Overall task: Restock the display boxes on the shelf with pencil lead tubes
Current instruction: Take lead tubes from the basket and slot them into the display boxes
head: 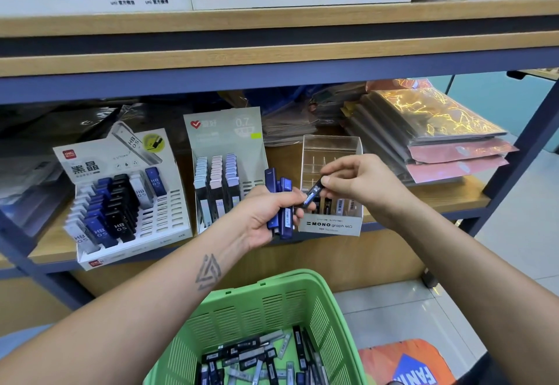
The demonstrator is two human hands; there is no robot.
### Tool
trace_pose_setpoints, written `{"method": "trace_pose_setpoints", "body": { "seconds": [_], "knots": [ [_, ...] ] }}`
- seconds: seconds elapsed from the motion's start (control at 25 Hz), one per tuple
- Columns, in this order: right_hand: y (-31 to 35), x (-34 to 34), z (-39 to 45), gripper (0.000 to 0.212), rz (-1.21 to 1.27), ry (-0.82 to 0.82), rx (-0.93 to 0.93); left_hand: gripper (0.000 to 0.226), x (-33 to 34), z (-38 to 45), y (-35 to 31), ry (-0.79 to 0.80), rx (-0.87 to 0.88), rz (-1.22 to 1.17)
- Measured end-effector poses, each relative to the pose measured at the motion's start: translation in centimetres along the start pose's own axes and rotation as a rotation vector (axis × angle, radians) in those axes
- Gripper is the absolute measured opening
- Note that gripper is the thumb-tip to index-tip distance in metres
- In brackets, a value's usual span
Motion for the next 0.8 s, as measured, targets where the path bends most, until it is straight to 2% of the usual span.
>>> {"method": "trace_pose_setpoints", "body": {
  "seconds": [0.12,0.24,0.36,0.48,0.8],
  "knots": [
    [0.3,-0.7,0.0,0.015,0.092,-0.019,-0.011,0.005,0.0,0.0,-0.3,-0.019,0.012,-0.02],
    [0.7,-2.0,0.4,0.015,0.038,-0.096,-0.038,0.005,-0.5,0.1,-0.3,-0.084,0.006,-0.05],
    [1.2,-4.0,0.8,0.012,-0.251,-0.208,-0.08,0.008,-1.3,0.0,-0.2,-0.134,-0.009,-0.059],
    [1.7,-3.4,0.7,0.008,-0.608,-0.227,-0.143,0.007,-1.3,-0.2,-0.1,-0.137,-0.024,-0.068],
    [0.3,-0.2,0.4,0.011,-0.945,-0.208,-0.212,0.015,-1.1,-0.2,0.2,-0.132,-0.025,-0.046]
  ]
}}
Point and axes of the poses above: each hand's wrist, its own z-axis towards the middle knuckle, its own x-axis out of the palm, y = z × x, the point moved 10 cm from there along z, towards the middle knuckle, and after that the axes turned 9 degrees about -z, right-handed, at the moved point
